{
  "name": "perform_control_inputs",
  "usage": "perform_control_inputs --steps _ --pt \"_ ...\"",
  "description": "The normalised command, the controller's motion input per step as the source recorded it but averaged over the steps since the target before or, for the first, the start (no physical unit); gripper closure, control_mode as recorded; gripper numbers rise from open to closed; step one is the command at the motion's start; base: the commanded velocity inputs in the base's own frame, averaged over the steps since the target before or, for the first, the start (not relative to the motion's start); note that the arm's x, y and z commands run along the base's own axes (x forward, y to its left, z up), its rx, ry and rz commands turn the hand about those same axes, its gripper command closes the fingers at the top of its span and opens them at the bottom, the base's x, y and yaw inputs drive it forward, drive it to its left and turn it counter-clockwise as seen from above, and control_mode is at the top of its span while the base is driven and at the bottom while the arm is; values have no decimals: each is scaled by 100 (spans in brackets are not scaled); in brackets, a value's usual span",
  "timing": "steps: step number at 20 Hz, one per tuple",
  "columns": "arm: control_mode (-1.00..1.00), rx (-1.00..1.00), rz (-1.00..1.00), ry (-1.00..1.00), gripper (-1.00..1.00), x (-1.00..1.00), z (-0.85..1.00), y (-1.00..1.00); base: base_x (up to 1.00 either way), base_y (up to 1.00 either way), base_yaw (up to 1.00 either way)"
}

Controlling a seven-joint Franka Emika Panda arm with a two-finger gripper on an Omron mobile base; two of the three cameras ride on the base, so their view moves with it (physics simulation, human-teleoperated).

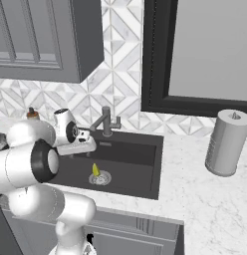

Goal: Pick the lemon wedge from the sink and place it in the bowl. Then pick the bowl and place it in the microwave. Then close the microwave door and press the start button.

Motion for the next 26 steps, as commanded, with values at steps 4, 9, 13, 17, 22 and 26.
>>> perform_control_inputs --steps 4,9,13,17,22,26 --pt "-100 2 0 3 -100 31 -45 7 0 0 0" --pt "-100 -2 -5 8 -100 45 -48 28 0 0 0" --pt "-100 3 -1 0 -100 28 -44 0 0 0 0" --pt "-100 0 0 0 -100 16 -30 -1 0 0 0" --pt "-100 0 0 -5 -100 10 -27 -5 0 0 0" --pt "-100 0 0 -5 -100 9 -30 -17 0 0 0"
